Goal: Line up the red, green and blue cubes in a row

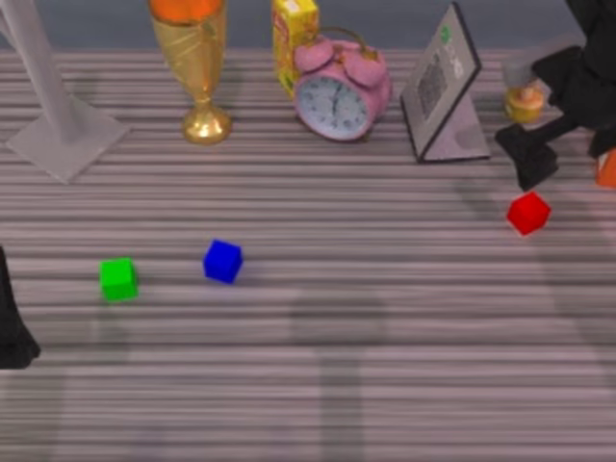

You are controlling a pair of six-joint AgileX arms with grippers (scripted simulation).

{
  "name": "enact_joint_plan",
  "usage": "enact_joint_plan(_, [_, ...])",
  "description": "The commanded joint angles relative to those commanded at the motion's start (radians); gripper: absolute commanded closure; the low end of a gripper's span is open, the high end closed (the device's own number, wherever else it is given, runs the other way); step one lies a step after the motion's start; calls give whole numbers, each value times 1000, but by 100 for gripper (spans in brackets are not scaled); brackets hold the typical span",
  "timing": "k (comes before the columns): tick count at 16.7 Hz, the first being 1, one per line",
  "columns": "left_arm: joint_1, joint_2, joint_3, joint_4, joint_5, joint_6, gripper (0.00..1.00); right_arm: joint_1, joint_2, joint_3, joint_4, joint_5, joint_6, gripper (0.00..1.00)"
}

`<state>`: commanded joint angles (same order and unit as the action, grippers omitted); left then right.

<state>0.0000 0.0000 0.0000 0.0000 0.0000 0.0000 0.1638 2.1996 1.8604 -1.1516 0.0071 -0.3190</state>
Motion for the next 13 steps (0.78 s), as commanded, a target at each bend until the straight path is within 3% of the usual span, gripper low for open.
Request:
enact_joint_plan(5, [0, 0, 0, 0, 0, 0, 0, 12, 161, 159, -77, -2, -23, 0])
enact_joint_plan(13, [0, 0, 0, 0, 0, 0, 0, 10, 175, 130, -37, -2, -25, 0])
